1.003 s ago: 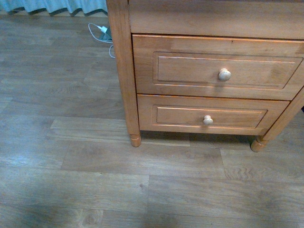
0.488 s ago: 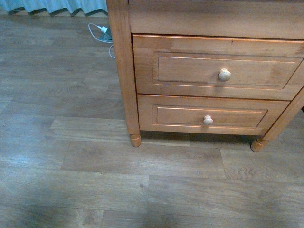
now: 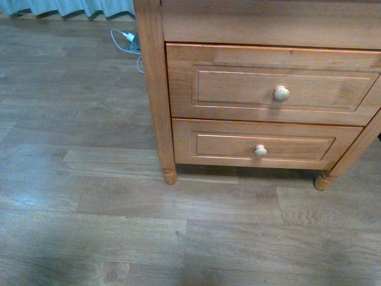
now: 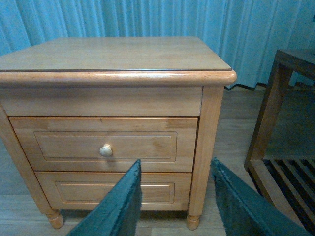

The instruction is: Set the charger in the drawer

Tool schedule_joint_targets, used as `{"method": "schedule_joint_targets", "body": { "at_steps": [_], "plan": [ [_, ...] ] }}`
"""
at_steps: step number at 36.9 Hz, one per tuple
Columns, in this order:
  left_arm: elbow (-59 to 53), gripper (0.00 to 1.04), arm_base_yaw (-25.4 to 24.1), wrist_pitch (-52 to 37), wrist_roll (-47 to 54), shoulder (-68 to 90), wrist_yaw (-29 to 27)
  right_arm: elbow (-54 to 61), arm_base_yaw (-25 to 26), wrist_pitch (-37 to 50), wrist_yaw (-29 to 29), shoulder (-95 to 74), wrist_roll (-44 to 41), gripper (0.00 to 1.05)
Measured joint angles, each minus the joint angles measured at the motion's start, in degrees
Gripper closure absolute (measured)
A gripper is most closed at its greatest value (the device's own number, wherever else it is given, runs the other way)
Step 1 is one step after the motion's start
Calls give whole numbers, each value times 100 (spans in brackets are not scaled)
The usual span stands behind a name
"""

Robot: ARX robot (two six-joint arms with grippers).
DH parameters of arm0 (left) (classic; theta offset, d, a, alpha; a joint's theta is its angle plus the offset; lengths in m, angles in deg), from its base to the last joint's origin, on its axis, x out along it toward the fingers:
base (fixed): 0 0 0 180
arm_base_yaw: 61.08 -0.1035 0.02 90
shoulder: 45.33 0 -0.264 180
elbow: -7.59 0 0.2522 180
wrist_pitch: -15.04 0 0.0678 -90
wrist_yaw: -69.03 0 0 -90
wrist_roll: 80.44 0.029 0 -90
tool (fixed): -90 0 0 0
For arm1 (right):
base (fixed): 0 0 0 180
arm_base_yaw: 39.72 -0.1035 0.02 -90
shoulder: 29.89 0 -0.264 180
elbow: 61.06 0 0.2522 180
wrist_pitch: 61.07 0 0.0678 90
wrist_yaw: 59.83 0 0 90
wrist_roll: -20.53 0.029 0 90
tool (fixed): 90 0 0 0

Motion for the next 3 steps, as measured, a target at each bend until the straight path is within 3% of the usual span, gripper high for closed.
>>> {"method": "schedule_joint_targets", "body": {
  "at_steps": [3],
  "plan": [
    [0, 6, 0, 0, 0, 0, 0, 0, 0, 0, 0, 0, 0, 46]
  ]
}}
